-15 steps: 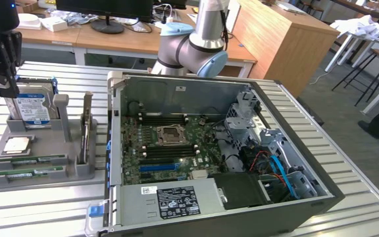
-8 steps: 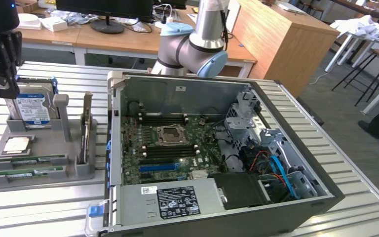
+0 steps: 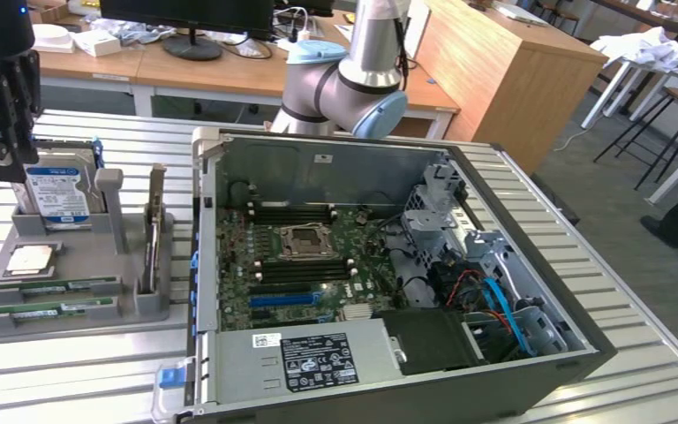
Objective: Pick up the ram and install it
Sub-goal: 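Pick up the ram and move it above insertion slot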
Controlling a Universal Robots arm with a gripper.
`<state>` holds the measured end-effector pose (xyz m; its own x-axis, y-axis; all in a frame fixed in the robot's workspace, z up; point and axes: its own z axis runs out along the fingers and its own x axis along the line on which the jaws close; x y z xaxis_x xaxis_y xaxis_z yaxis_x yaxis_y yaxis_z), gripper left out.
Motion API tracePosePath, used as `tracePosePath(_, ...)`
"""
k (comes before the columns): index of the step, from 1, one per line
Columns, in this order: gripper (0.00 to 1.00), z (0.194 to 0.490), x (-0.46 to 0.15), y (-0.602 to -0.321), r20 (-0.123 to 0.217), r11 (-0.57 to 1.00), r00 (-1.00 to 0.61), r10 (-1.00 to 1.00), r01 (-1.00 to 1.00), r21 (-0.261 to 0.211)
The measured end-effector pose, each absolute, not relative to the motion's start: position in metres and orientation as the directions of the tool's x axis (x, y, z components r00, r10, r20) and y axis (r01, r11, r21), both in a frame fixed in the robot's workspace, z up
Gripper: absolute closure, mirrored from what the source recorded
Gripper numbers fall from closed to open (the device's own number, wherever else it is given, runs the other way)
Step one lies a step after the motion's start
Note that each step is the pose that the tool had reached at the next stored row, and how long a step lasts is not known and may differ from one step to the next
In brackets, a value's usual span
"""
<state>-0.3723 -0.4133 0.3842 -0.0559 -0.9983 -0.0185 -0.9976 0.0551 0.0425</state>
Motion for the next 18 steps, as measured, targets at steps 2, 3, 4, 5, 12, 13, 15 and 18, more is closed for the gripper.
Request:
tracePosePath(2,0.64,0.3842,-0.3723,-0.4133,-0.018,0.055,-0.056,-0.998,-0.998,0.043)
tracePosePath(3,0.64,0.3842,-0.3723,-0.4133,-0.018,0.055,-0.056,-0.998,-0.998,0.043)
tracePosePath(4,0.64,0.3842,-0.3723,-0.4133,-0.018,0.055,-0.056,-0.998,-0.998,0.043)
tracePosePath(5,0.64,0.3808,-0.3723,-0.4133,-0.025,0.04,-0.041,-0.999,-0.999,0.016)
tracePosePath(12,0.64,0.3805,-0.3723,-0.4133,-0.025,0.04,-0.041,-0.999,-0.999,0.016)
tracePosePath(13,0.64,0.38,-0.3723,-0.4133,-0.025,0.04,-0.041,-0.999,-0.999,0.016)
tracePosePath(15,0.64,0.3787,-0.3723,-0.4133,-0.025,0.04,-0.041,-0.999,-0.999,0.016)
tracePosePath(18,0.64,0.3763,-0.3723,-0.4133,-0.025,0.04,-0.041,-0.999,-0.999,0.016)
